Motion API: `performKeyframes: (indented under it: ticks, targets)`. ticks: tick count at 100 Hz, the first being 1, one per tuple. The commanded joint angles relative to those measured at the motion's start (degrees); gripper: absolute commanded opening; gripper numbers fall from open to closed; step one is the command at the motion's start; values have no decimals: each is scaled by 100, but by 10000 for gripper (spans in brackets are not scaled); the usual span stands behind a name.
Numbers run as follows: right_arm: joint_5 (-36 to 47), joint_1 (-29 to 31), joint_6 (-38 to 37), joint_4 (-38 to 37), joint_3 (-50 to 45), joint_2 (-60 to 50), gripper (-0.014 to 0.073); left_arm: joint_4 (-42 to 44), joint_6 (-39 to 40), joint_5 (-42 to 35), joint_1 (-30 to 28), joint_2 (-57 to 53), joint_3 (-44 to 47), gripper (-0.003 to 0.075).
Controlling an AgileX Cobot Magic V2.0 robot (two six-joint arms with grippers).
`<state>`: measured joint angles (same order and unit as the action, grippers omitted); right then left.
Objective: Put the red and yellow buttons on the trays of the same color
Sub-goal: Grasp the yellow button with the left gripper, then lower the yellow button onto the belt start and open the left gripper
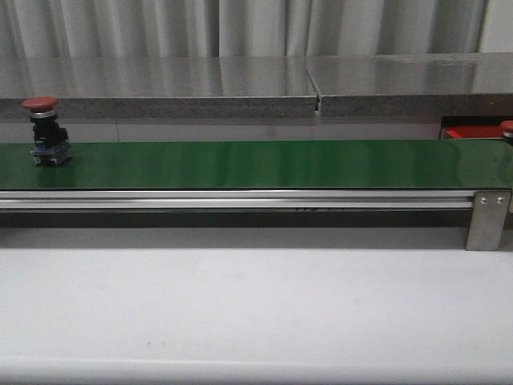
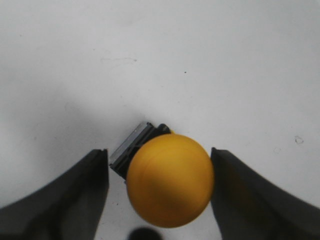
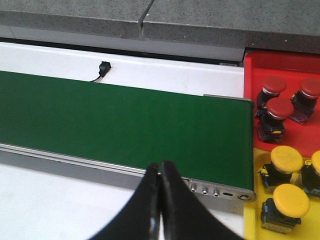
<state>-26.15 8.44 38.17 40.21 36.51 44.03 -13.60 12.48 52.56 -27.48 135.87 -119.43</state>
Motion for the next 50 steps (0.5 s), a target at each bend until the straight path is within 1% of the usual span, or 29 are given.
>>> performKeyframes:
  ticks: [1,9,14,18,32,50]
  targets:
    - [264,-9,60,146,145,-32,-117,-123,2,-260,22,-357,-173,279]
    - [264,-9,60,146,145,-32,-117,-123,2,-260,22,-357,-173,190]
    - [264,-9,60,146,145,-32,-117,-123,2,-248,22,-357,-173,150]
    - [264,-9,60,146,145,-32,-117,-123,2,-220,22,-357,-173,134]
    - [264,-9,60,146,145,-32,-117,-34,-22,-56,22,-379,-173,122]
    - [264,-9,60,146,145,-32,-117,572,-34,35,107,-664,-173,122]
